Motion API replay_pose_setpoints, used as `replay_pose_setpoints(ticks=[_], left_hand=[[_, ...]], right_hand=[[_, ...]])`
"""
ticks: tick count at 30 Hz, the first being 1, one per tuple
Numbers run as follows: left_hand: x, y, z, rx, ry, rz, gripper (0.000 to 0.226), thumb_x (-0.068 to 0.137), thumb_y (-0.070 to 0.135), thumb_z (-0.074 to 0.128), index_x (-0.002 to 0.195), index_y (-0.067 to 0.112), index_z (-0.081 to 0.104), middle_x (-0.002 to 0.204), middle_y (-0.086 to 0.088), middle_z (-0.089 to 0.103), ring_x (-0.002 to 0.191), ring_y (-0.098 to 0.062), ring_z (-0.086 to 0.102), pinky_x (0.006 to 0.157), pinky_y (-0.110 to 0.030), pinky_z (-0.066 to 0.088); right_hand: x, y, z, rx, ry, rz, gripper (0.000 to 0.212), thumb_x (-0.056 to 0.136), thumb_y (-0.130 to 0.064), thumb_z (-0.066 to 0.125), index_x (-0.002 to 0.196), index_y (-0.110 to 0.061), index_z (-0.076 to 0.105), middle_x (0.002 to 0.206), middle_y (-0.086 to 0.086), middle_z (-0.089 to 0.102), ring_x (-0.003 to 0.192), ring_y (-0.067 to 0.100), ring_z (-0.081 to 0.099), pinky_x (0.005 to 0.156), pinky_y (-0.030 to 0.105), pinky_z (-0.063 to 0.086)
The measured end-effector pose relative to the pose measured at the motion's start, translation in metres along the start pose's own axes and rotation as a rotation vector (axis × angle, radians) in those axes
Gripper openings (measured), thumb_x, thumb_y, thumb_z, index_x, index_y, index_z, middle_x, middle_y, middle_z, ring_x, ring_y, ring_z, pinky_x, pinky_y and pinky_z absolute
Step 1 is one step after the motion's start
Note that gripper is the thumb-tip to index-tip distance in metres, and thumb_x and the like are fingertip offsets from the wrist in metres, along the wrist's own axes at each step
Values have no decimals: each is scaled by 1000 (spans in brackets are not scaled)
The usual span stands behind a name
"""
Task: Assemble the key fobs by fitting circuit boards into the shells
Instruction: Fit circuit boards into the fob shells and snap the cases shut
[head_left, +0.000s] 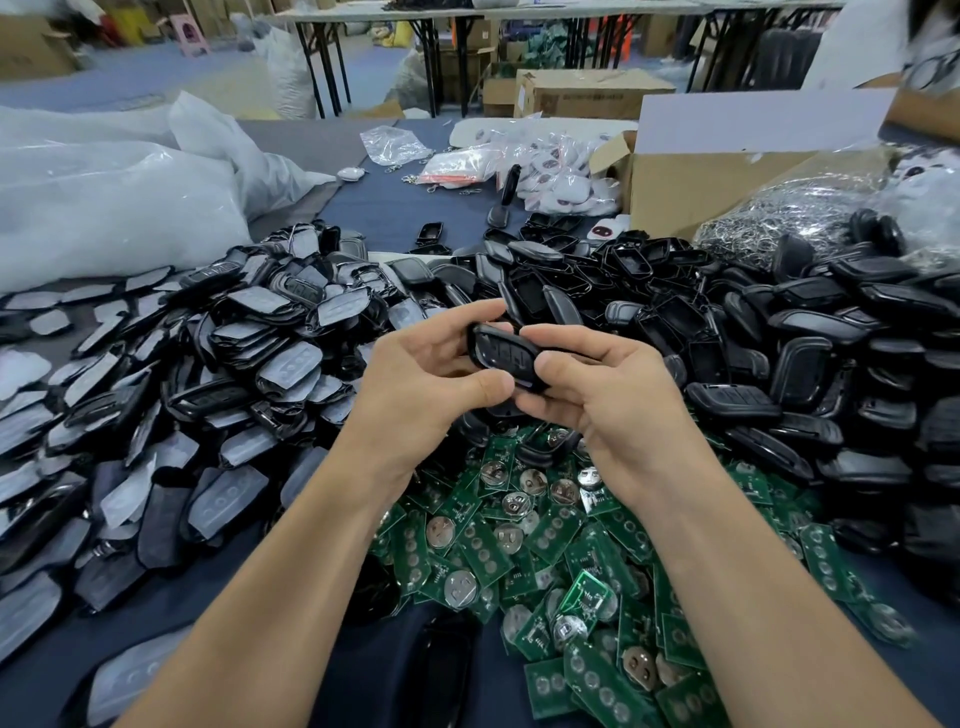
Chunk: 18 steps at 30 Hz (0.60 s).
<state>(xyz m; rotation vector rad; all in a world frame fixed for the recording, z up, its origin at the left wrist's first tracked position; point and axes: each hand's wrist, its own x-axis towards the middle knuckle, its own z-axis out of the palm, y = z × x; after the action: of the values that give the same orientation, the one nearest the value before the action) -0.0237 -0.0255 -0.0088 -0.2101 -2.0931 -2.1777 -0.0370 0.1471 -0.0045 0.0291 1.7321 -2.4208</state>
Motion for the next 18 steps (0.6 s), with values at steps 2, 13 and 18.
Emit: replay_pose_setpoints(ticks=[2,13,18], left_hand=[[0,0,-1,11,5,18,51,74,3,83,119,26,77,107,-2,81,88,-17,77,77,-24,59],[2,-5,-3,82,99,-40,48,79,10,90,123,23,76,91,-7,82,77,-15,76,71,-26,61],[2,-2,1,5,187,-26,45,72,26,90,114,19,77,87,-4,82,73,-14,77,66,-22,61]], right_hand=[[0,0,-1,3,-10,10,21,95,7,65,96,-9,79,95,14,80,82,28,79,65,26,62],[1,6,-5,-319,-84,-108,37,80,4,82,105,-24,79,97,-4,81,93,14,78,83,27,62],[1,8,3,134,-136,182,36,74,-6,77,110,-6,75,103,17,79,91,26,79,75,29,63]])
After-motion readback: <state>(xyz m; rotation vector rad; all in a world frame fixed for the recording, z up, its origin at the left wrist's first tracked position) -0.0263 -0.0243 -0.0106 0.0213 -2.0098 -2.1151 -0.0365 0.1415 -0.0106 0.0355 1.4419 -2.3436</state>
